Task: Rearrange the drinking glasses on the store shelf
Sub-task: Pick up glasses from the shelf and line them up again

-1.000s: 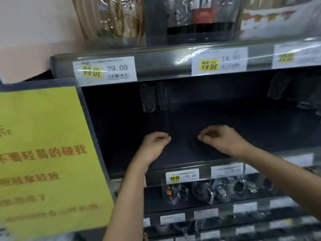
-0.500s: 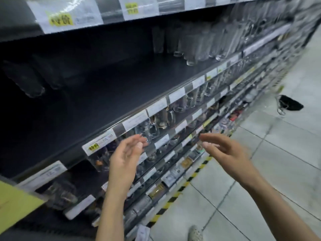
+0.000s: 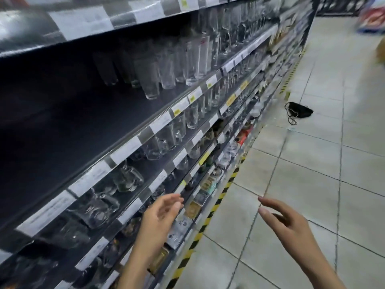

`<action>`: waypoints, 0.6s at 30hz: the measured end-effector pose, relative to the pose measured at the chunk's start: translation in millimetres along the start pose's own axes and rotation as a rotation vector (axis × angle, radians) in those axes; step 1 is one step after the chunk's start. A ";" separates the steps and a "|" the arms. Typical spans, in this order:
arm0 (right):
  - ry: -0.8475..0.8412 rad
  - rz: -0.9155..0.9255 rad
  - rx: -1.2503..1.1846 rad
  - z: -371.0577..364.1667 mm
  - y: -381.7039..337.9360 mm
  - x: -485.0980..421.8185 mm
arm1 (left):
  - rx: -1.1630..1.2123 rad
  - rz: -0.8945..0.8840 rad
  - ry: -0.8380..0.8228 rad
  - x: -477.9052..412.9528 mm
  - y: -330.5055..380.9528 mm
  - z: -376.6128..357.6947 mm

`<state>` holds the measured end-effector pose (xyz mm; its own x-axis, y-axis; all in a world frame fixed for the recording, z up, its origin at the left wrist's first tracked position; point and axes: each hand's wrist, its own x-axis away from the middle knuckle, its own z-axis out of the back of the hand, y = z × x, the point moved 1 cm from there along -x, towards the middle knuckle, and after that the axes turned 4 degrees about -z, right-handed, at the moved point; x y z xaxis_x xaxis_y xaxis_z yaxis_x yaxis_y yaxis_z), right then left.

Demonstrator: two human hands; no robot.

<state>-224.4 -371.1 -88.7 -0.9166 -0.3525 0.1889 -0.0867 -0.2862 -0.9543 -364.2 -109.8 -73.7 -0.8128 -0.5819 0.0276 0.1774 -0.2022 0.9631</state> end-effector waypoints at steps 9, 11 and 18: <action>-0.041 -0.014 0.050 75.8 -1.2 -150.3 | -0.035 0.040 0.028 -109.1 30.7 -89.6; -0.062 0.003 0.043 82.8 -6.7 -180.3 | -0.034 0.037 0.055 -127.4 38.5 -98.0; -0.076 0.051 -0.005 82.9 -27.5 -281.9 | -0.010 -0.014 0.131 -204.1 68.3 -118.3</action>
<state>68.7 -337.7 -96.5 -0.8873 -0.4334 0.1574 -0.0433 -0.2616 -0.9642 -120.6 -97.9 -45.3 -0.7361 -0.6765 -0.0219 0.1722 -0.2184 0.9605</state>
